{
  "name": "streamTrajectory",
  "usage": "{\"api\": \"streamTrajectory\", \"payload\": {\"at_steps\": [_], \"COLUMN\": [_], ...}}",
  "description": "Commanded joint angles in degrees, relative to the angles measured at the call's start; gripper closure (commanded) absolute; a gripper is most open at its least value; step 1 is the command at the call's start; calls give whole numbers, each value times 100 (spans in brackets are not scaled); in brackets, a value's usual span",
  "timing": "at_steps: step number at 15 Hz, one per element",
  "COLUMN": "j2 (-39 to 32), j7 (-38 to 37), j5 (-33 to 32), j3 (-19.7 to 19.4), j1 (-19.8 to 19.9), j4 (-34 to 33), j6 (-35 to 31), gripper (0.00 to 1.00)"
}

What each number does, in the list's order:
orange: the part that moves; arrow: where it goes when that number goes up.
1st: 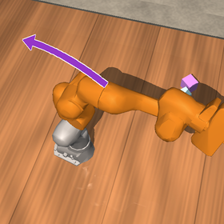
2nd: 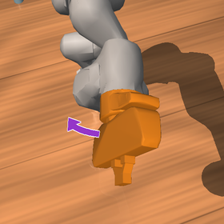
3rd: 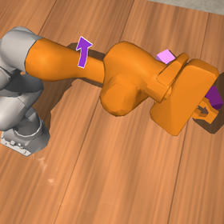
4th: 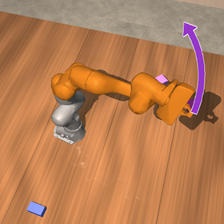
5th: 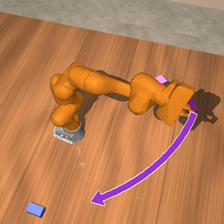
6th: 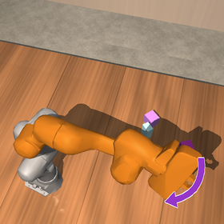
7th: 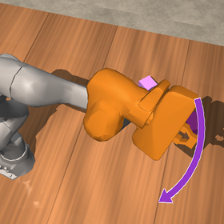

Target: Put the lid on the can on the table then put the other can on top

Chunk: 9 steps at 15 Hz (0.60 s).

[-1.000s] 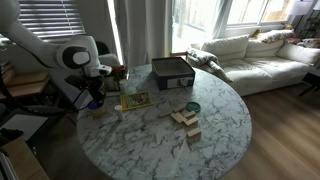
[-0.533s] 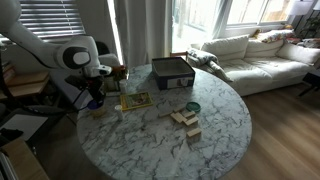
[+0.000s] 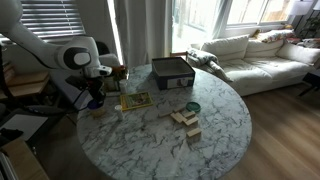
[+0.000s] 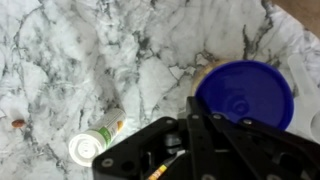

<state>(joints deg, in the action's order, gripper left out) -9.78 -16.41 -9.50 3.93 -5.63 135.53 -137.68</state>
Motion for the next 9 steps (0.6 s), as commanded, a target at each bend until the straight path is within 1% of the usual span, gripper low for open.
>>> {"api": "streamTrajectory", "payload": {"at_steps": [1,3,6,8,9], "j2": [-43,8,111,192,246], "j7": [-163,-153,-146,-157,-135], "j5": [-133,-129,-233,-319,-321], "j3": [-85,-92,-135,-171,-177], "j1": [-78,-69,-57,-44,-36], "j4": [-12,-6,2,11,14], "j6": [-58,-51,3,34,28], "gripper": [66,53,29,16,7]}}
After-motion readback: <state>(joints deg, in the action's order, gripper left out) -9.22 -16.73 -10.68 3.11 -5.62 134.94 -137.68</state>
